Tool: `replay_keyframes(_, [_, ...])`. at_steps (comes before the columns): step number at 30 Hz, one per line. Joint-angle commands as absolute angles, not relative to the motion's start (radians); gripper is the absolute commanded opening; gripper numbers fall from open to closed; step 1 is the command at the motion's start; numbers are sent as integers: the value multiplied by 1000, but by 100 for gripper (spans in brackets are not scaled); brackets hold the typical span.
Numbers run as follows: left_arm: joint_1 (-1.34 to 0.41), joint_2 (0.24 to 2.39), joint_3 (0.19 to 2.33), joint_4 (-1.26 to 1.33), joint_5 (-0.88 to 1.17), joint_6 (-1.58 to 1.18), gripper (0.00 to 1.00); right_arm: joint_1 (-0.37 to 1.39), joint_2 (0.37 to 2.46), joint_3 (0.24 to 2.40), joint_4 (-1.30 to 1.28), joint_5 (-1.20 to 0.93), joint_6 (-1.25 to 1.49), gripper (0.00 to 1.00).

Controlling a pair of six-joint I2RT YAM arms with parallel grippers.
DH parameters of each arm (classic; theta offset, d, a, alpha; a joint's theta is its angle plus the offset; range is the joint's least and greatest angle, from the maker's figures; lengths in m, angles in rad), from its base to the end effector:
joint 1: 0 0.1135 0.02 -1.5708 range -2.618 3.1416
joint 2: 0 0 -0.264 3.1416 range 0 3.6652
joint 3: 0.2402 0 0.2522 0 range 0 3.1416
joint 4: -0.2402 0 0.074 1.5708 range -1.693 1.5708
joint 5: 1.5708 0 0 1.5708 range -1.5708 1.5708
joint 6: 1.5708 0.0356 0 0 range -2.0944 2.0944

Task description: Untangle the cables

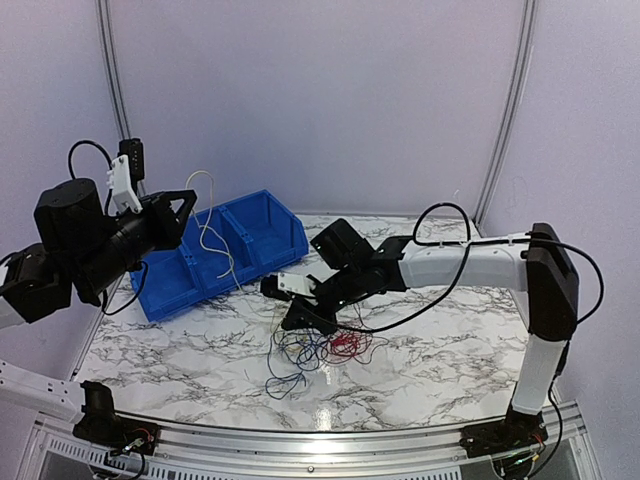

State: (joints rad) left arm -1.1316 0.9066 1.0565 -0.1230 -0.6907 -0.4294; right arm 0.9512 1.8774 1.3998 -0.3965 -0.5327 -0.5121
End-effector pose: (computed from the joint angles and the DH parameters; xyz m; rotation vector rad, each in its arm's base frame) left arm 0.1021 -0.1641 0.4200 -0.0046 1.5927 -0.6979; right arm 0.2245 0.3459 0.2256 -1.8151 1.6586 0.8451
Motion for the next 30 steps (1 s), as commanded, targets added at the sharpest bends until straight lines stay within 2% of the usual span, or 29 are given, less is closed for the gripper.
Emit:
replay_keyframes(1, [-1135, 879, 1025, -101, -735, -418, 19, 929, 1843, 1519, -341, -460, -462, 0])
replay_keyframes(3, [-1135, 871, 1003, -116, -748, -416, 38, 911, 1812, 1573, -347, -462, -449, 0])
replay_keyframes(5, [-1135, 863, 971, -130, -750, -417, 45, 894, 1798, 1646, -384, -477, -445, 0])
replay_keyframes(11, [-1135, 872, 780, -55, -768, -375, 51, 865, 1766, 1826, -474, -496, -423, 0])
replay_keyframes(17, [-1135, 1053, 648, 193, -625, -303, 55, 864, 1751, 1927, -529, -480, -428, 0])
replay_keyframes(30, [-1085, 1686, 789, 656, -441, -305, 58, 855, 1727, 2061, -575, -506, -424, 0])
